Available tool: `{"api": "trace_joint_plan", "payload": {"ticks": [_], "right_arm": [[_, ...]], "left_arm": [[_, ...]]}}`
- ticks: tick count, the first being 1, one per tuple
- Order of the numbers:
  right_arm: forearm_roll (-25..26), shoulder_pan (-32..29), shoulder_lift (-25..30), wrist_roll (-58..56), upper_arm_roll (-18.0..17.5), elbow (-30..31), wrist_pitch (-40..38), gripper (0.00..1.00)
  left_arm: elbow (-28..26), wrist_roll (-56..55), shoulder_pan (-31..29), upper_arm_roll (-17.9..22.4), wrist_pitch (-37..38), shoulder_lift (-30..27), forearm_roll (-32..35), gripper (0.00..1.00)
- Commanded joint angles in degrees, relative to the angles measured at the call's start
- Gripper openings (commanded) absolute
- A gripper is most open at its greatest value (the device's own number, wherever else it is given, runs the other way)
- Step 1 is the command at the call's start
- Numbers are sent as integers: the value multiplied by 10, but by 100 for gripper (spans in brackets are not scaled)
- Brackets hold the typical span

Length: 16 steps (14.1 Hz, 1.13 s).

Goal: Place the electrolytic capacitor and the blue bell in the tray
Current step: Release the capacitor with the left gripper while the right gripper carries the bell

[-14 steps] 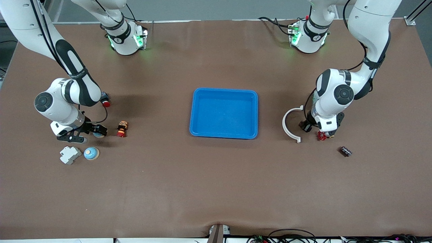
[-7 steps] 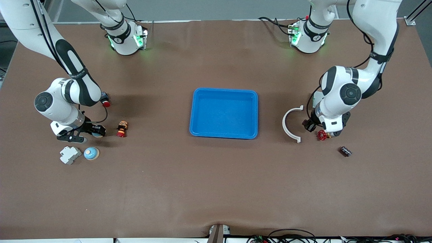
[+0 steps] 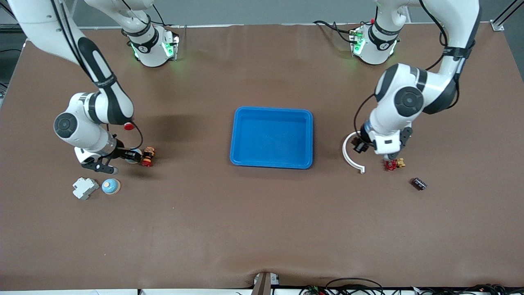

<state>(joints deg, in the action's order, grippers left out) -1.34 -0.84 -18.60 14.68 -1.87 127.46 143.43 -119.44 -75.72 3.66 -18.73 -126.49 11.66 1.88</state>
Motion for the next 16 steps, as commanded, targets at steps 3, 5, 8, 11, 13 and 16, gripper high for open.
{"api": "trace_joint_plan", "payload": {"ticks": [3,5,8,11,13,16], "right_arm": [[-9,108,76,174,2,-2,-76,0],[-9,160,83,259,2,-4,-76,0],[-9,230,85,370,2,-10,-76,0],[-9,289,84,461,2,-21,-73,0],[-9,326,81,522,2,-33,-70,0],[-9,370,73,598,3,-59,-69,0]], "left_arm": [[21,-120,30,-59,19,16,6,0],[21,-182,73,-59,19,27,5,0],[45,-268,114,-58,2,77,6,0],[76,-331,148,-55,0,120,8,0],[78,-333,150,-56,-16,141,8,0],[80,-333,152,-54,-26,167,8,0]]}}
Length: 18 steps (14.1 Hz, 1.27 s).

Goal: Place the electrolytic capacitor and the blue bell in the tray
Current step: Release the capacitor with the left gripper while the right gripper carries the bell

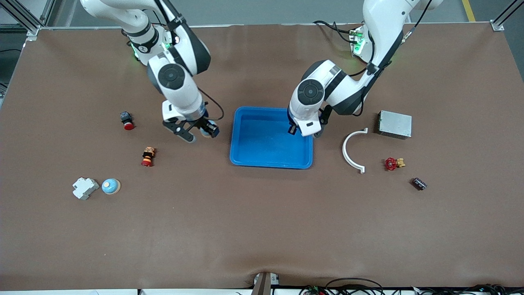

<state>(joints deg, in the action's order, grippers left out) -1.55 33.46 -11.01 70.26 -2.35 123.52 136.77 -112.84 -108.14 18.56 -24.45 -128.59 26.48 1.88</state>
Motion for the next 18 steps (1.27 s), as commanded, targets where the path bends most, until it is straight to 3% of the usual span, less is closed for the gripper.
{"api": "trace_joint_plan", "payload": {"ticks": [1,4,5,8,12,15,18], "right_arm": [[-7,36,-10,59,8,-28,-2,0],[-7,60,-38,107,8,-63,-4,0],[-7,68,-52,121,8,-77,-2,0],[-7,84,-100,163,8,-117,6,0],[-7,102,-142,208,8,-124,72,0],[-7,116,-170,232,9,-138,75,0],[-7,129,-187,234,9,-144,68,0]], "left_arm": [[22,-7,3,3,-6,31,8,0],[49,-8,4,3,-6,67,7,0],[47,-4,4,3,-5,70,8,5],[48,-2,3,5,-2,76,8,100],[62,-7,-8,5,7,63,8,100],[106,-9,-14,30,41,37,8,100],[114,-8,-26,73,48,14,8,100]]}}
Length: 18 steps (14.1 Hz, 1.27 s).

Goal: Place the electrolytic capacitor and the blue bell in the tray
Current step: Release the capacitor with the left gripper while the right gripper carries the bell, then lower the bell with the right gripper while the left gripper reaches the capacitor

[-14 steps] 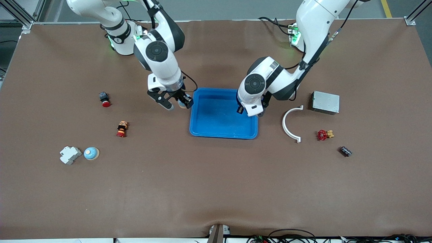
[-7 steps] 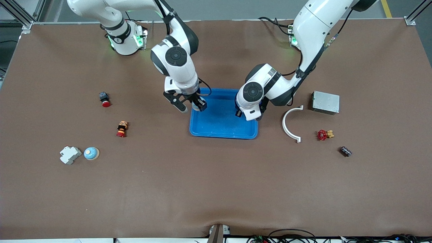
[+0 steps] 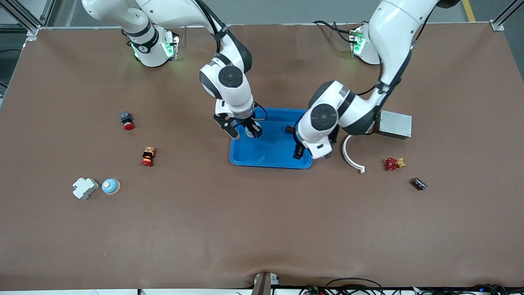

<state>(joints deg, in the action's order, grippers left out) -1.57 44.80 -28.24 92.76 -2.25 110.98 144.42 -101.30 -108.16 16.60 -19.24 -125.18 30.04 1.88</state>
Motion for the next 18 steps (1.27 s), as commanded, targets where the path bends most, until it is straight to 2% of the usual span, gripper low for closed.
{"api": "trace_joint_plan", "payload": {"ticks": [1,3,5,8,11,15,18], "right_arm": [[-7,19,-20,10,8,-18,-9,0],[-6,24,-30,20,8,-20,-7,0],[-6,27,-43,29,8,-34,-9,0],[-5,35,-55,35,8,-40,-7,0],[-3,37,-66,37,8,-46,-6,0],[-2,42,-79,37,9,-53,-3,0],[-2,42,-81,37,9,-54,-3,0]], "left_arm": [[-6,-7,-10,33,16,-32,18,100],[-7,-8,-24,45,41,-38,78,100],[-12,12,-72,44,48,-33,106,100],[-15,130,-139,45,42,-11,118,100],[-21,199,-180,43,41,-2,240,100],[-28,310,-211,43,23,16,258,100],[-37,410,-275,42,-11,18,258,100]]}}
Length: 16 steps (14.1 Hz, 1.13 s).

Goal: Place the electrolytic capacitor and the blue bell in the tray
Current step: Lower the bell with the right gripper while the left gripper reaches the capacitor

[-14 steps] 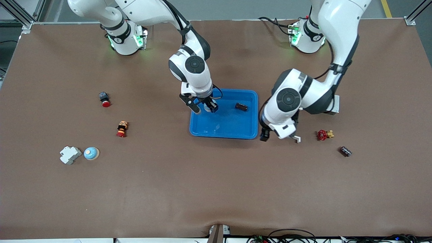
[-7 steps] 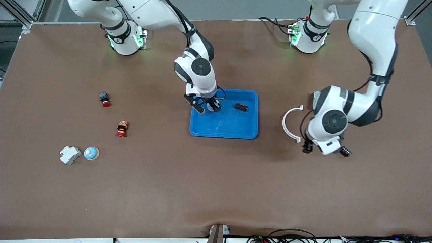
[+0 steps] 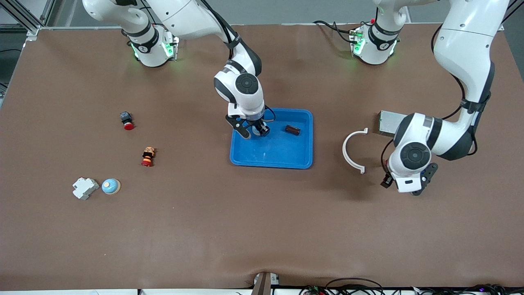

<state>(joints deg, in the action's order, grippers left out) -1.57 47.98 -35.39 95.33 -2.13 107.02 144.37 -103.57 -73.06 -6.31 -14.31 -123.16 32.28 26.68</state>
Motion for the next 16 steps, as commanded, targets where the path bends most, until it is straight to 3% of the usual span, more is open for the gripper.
{"api": "trace_joint_plan", "payload": {"ticks": [1,4,5,6,8,12,13,14,16], "right_arm": [[-2,10,-9,12,8,-15,-2,0],[-3,10,-9,12,8,-15,-2,0],[-3,10,-9,12,9,-15,-2,64],[2,10,-9,11,10,-15,-2,100],[2,10,-8,12,10,-15,-3,100],[2,10,-7,9,10,-15,-7,100],[3,10,-6,7,10,-20,-10,100],[3,8,-4,5,11,-24,-21,100],[8,-1,5,-7,13,-53,-98,100]], "left_arm": [[-22,71,-62,-6,-64,1,10,100],[-34,99,-99,-6,-120,17,27,100],[-34,100,-105,-6,-130,21,28,100],[-36,103,-108,-6,-140,22,36,100],[-37,105,-120,-6,-149,24,40,99],[-35,106,-119,-6,-162,31,47,75],[-36,106,-120,-6,-168,32,47,67],[-37,106,-120,-6,-169,33,48,52],[-34,109,-120,-6,-175,40,67,32]]}}
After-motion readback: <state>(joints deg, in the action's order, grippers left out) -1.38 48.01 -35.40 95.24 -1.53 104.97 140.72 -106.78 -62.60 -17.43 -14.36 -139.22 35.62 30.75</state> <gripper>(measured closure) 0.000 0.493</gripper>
